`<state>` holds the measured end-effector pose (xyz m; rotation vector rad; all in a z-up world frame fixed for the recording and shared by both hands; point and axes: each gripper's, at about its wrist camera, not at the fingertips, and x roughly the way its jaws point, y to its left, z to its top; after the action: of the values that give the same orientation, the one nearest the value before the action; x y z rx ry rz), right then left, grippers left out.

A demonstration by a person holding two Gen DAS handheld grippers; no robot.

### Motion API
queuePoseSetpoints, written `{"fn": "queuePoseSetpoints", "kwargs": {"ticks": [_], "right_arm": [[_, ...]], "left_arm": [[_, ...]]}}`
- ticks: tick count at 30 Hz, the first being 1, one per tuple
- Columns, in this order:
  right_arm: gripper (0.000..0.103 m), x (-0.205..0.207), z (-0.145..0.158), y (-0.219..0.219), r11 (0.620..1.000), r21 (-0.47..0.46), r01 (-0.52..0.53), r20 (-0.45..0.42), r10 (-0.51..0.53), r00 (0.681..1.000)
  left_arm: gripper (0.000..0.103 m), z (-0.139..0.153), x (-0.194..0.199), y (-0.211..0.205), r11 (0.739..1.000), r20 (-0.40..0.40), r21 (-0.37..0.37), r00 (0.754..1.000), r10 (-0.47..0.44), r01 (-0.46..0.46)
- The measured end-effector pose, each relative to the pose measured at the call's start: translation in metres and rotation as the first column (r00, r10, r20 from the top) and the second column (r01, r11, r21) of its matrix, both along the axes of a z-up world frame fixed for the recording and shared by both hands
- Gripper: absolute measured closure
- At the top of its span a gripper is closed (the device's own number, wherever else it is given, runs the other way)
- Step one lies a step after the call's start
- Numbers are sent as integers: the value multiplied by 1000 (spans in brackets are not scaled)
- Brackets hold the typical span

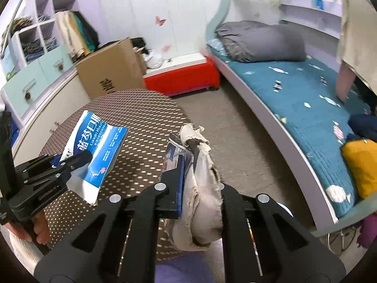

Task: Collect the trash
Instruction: 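Carry the medicine box and newspaper bundle with both tools over the bucket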

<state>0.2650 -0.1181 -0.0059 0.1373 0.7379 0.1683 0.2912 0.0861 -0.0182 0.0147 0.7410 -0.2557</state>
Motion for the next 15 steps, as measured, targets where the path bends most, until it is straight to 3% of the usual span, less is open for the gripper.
{"fn": "queuePoseSetpoints", "kwargs": {"ticks": [8, 15], "right_arm": [[95, -21, 4, -59, 992, 3, 124, 15, -124, 992], [95, -44, 1, -114, 974, -1, 226, 15, -226, 974]], "left_arm": [[81, 0, 5, -67, 994, -13, -1, 994, -108, 108], [81, -7, 1, -137, 974, -28, 15, 973, -227, 228]]}}
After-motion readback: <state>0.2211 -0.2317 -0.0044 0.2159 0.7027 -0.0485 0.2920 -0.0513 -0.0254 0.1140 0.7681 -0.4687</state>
